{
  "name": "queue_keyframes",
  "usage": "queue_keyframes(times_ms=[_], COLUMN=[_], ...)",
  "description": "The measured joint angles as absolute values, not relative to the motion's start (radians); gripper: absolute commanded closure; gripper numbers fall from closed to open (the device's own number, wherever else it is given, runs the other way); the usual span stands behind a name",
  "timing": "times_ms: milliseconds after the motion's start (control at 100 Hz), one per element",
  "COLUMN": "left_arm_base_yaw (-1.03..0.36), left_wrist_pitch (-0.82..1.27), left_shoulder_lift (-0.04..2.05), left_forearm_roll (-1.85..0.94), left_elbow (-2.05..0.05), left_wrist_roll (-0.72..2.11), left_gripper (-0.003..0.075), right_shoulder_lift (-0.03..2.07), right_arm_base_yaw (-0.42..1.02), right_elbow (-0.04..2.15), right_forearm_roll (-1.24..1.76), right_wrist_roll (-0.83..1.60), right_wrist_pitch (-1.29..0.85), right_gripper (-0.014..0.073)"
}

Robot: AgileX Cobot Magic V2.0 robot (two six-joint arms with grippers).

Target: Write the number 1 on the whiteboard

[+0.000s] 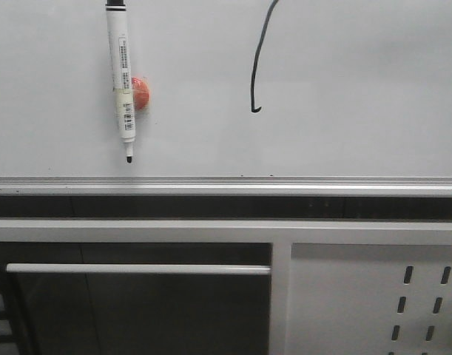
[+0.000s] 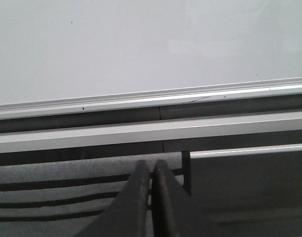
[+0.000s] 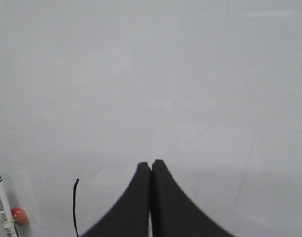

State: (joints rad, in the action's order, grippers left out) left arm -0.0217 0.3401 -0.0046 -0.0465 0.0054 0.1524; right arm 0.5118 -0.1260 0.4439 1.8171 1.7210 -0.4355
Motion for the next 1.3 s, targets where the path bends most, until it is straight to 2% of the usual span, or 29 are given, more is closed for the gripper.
queue_keyframes(times_ms=[190, 540, 1000, 1100, 1300], left_arm_base_yaw=[-0.022, -0.022, -0.022, -0.022, -0.022], left_wrist_pitch=[0.340, 0.340, 0.340, 0.340, 0.340], left_shoulder_lift=[-0.005, -0.005, -0.005, -0.005, -0.005], left_forearm_roll=[-0.047, -0.047, -0.047, -0.047, -0.047], left_elbow=[0.005, 0.005, 0.005, 0.005, 0.005], left_wrist_roll=[0.152, 0.152, 0.152, 0.152, 0.152], left_gripper=[0.0738, 0.0738, 0.0738, 0.0738, 0.0738], right_shoulder_lift=[0.512, 0.494, 0.236, 0.172, 0.108], right_arm_base_yaw=[-0.239, -0.243, -0.243, -0.252, -0.259], right_elbow=[0.444, 0.323, 0.173, 0.165, 0.165], right_forearm_roll=[1.804, 1.800, 1.775, 1.580, 1.107], right_wrist_roll=[1.721, 1.721, 1.706, 1.543, 1.001], right_wrist_pitch=[-0.515, -0.511, -0.403, -0.409, -0.474], right_gripper=[0.0669, 0.0669, 0.0669, 0.0669, 0.0669])
